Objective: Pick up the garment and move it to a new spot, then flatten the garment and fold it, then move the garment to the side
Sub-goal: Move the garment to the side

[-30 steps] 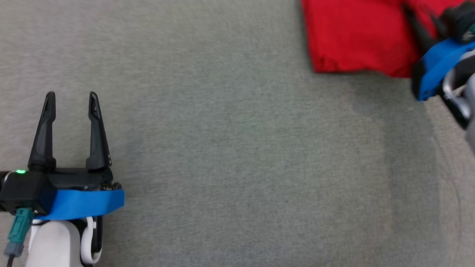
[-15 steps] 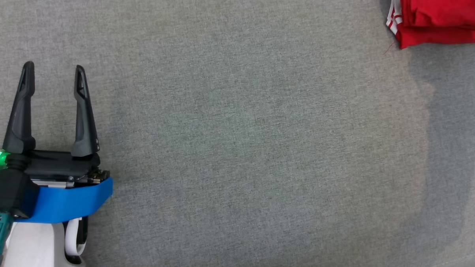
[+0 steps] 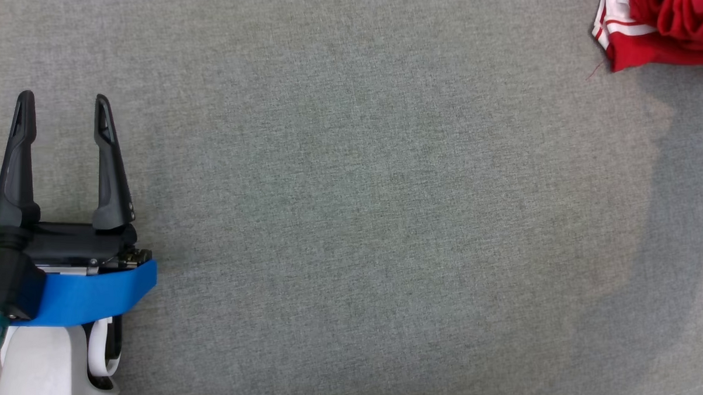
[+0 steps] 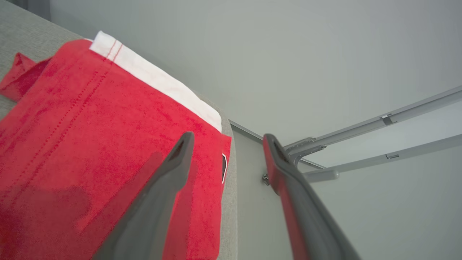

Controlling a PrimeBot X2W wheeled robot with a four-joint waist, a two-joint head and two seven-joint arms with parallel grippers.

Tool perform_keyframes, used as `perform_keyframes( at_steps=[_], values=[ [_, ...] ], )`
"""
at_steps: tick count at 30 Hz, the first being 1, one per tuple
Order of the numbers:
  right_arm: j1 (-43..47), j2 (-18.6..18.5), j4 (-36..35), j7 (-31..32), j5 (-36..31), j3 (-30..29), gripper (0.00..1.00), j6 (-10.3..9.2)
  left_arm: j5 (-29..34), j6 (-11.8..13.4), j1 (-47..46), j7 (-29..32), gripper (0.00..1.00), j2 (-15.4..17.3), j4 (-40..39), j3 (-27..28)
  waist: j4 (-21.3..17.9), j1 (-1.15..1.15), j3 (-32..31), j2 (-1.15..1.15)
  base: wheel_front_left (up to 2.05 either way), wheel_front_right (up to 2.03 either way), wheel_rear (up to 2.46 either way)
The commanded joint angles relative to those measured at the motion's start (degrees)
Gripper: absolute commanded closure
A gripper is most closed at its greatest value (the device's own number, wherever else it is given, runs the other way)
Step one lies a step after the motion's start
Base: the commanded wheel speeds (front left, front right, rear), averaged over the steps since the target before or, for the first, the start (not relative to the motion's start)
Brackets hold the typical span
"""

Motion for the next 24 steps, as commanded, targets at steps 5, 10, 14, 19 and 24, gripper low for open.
perform_keyframes(
  at_steps=[5,10,14,19,24],
  values=[
    [-0.4,2.8,0.9,-4.3,-2.0,-1.4,0.0,-0.01,-0.8,0.6,0.5,-0.3,0.0,-0.3,1.5,0.3,0.3,0.0,-2.6,-0.01,0.0,0.0,0.0],
    [3.5,5.3,-2.6,-5.9,-0.6,-4.6,0.0,-0.01,-2.1,0.8,1.6,-0.3,0.0,-1.1,3.2,0.7,1.4,0.0,-7.1,-0.01,0.0,0.0,0.0],
    [10.1,6.7,-11.0,-5.9,0.3,-9.3,0.0,-0.01,-3.0,1.2,3.5,-0.3,0.0,-2.0,4.3,1.4,2.9,0.0,-11.2,-0.01,0.0,0.0,0.0],
    [19.6,10.0,-21.2,-5.9,-1.0,-15.3,0.0,-0.01,-3.8,1.9,6.8,-0.3,0.0,-2.7,5.5,2.5,4.2,0.0,-16.1,-0.01,0.0,0.0,0.0],
    [29.2,14.6,-28.5,-5.9,-3.7,-20.6,0.0,0.0,-4.2,2.1,9.9,-0.3,0.0,-3.4,7.2,3.1,5.5,0.0,-20.1,-0.01,0.0,0.0,0.0]
  ],
)
